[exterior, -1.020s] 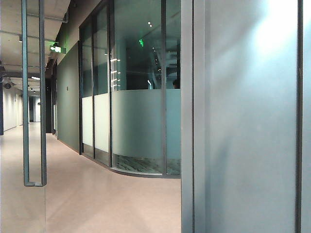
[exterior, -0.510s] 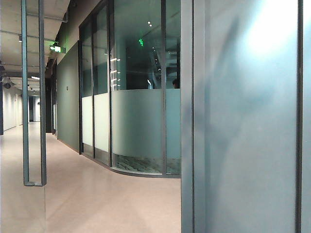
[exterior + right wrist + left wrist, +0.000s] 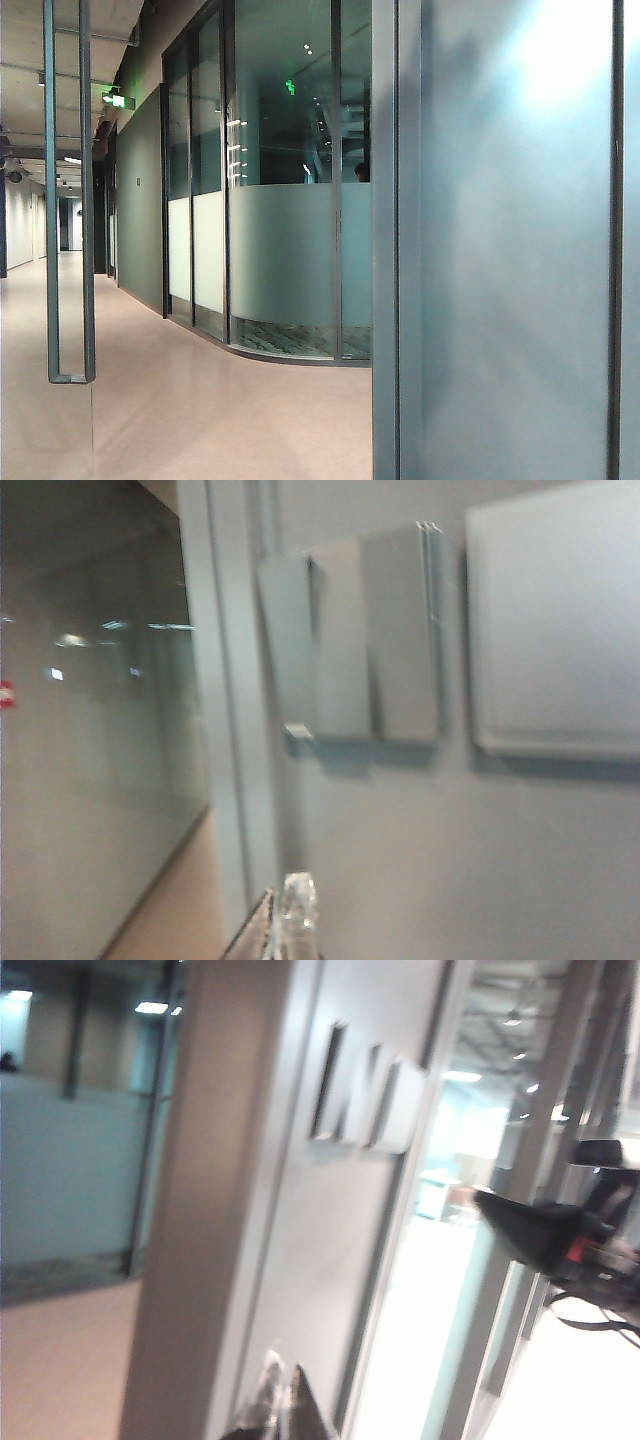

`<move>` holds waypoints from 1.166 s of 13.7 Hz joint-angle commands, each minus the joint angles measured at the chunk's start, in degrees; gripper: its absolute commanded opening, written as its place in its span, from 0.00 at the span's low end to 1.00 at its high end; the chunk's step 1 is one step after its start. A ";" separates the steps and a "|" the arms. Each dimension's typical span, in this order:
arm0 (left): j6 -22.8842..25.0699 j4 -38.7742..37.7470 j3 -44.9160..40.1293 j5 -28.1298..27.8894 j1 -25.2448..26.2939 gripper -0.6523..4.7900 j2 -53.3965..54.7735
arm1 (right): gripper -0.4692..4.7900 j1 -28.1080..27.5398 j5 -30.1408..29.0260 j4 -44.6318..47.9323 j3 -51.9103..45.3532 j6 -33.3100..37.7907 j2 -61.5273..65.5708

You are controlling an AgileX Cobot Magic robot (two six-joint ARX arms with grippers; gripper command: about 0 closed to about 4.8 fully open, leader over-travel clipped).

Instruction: Raise the arm to find the leftmost switch on the wall and turn off the lights.

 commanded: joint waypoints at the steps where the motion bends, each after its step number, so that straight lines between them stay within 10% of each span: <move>1: -1.53 3.76 0.31 0.07 -2.47 0.11 -0.15 | 0.09 3.21 -0.26 1.38 6.10 0.22 4.76; 9: -2.54 4.50 0.31 0.15 -3.06 0.11 -0.22 | 0.09 7.02 -1.92 -1.22 43.32 0.22 29.51; 16: -2.54 5.51 0.31 0.31 -3.04 0.11 -0.24 | 0.09 7.58 -1.33 0.22 47.84 0.20 35.45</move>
